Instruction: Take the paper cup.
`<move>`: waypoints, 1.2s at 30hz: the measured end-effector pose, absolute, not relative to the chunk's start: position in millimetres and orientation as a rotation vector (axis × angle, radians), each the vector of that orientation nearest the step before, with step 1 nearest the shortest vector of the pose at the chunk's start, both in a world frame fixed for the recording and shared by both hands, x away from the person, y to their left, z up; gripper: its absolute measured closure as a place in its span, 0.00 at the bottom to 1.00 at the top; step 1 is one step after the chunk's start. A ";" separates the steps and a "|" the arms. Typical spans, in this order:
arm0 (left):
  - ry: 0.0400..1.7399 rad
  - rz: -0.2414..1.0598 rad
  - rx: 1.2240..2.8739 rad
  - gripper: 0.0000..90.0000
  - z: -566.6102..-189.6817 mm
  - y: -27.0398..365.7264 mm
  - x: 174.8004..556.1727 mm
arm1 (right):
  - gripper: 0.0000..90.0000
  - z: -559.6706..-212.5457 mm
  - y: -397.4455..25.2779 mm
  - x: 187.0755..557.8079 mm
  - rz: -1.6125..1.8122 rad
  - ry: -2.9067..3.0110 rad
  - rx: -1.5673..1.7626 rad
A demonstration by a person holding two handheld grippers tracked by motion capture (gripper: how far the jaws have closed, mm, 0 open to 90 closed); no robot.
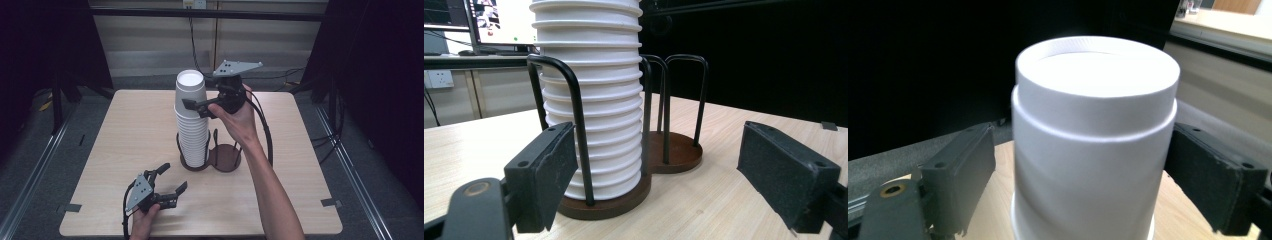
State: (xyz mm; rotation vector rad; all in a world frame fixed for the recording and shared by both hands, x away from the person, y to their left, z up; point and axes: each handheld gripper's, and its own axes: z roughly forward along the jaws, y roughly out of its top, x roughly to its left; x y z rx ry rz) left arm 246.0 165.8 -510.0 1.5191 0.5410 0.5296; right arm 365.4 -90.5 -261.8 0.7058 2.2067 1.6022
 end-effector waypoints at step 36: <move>0.540 0.529 1.519 0.18 -509.9 165.8 246.0 | 0.24 -232.7 -79.5 374.9 1.648 2.127 0.703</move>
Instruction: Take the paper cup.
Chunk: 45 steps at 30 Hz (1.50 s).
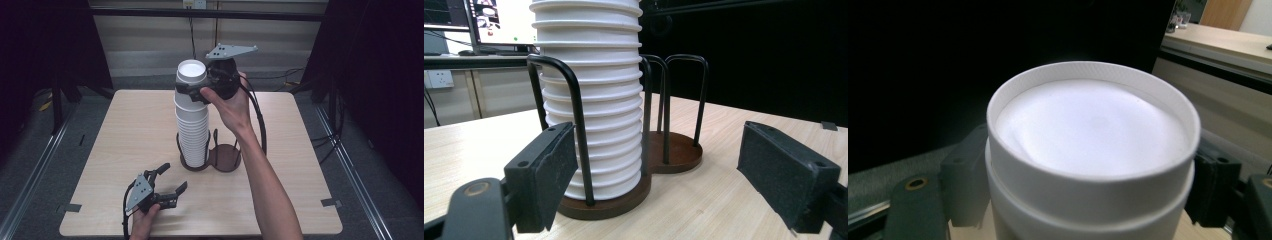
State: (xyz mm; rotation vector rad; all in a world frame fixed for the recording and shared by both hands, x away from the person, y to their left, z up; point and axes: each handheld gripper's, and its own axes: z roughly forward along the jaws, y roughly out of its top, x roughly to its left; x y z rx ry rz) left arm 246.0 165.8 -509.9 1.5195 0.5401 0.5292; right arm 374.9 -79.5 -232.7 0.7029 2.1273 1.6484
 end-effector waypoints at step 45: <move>0.540 0.508 1.520 0.18 -509.9 164.8 245.5 | 0.25 -203.1 -146.3 327.8 1.864 1.886 0.695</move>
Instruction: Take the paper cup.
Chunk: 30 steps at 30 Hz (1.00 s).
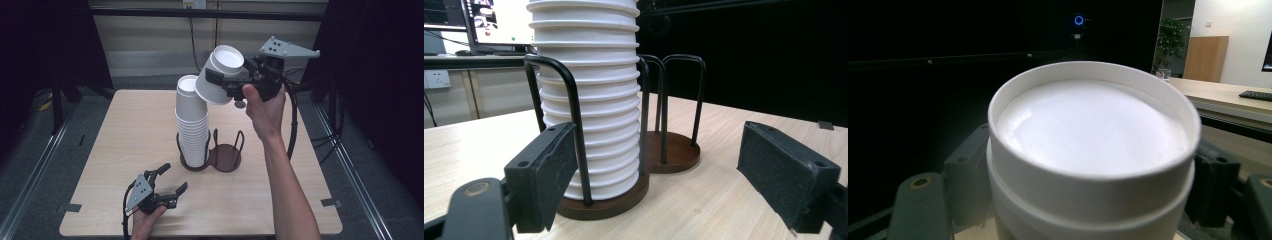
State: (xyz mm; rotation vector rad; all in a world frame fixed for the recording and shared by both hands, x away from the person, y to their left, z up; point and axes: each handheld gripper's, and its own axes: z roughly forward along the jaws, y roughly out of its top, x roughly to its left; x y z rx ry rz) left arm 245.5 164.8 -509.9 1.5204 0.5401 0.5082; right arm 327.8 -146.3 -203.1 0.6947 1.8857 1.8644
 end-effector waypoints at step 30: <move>0.401 0.335 1.548 0.18 -465.1 152.5 244.4 | 0.25 -299.2 -173.4 272.9 1.817 1.999 0.742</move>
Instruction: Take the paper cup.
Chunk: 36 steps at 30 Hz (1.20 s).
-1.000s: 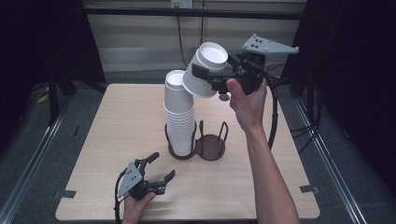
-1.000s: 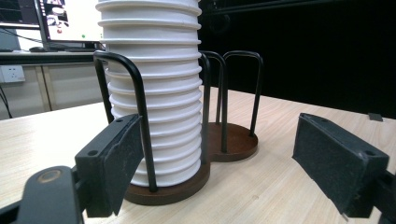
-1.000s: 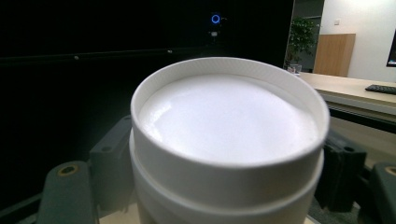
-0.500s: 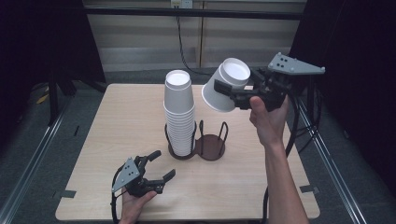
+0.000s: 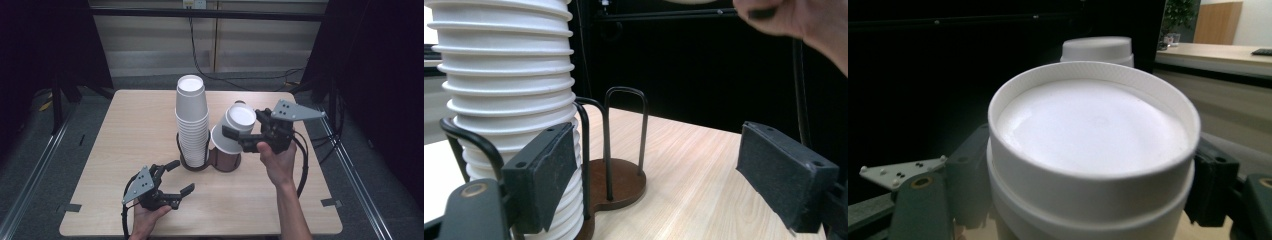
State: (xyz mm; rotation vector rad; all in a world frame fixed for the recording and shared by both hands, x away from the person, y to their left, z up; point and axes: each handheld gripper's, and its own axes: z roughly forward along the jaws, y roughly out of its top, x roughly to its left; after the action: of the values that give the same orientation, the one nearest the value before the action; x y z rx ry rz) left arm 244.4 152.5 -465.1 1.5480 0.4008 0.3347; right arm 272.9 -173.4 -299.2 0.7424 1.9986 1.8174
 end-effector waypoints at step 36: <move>0.305 0.204 1.641 0.13 -475.2 119.3 246.5 | 0.26 -424.2 -127.0 247.6 1.912 2.168 0.779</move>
State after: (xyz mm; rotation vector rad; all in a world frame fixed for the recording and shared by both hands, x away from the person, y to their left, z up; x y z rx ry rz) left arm 246.5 119.3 -475.2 1.6406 0.3049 0.2041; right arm 247.6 -127.0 -424.2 0.7790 2.1681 1.9115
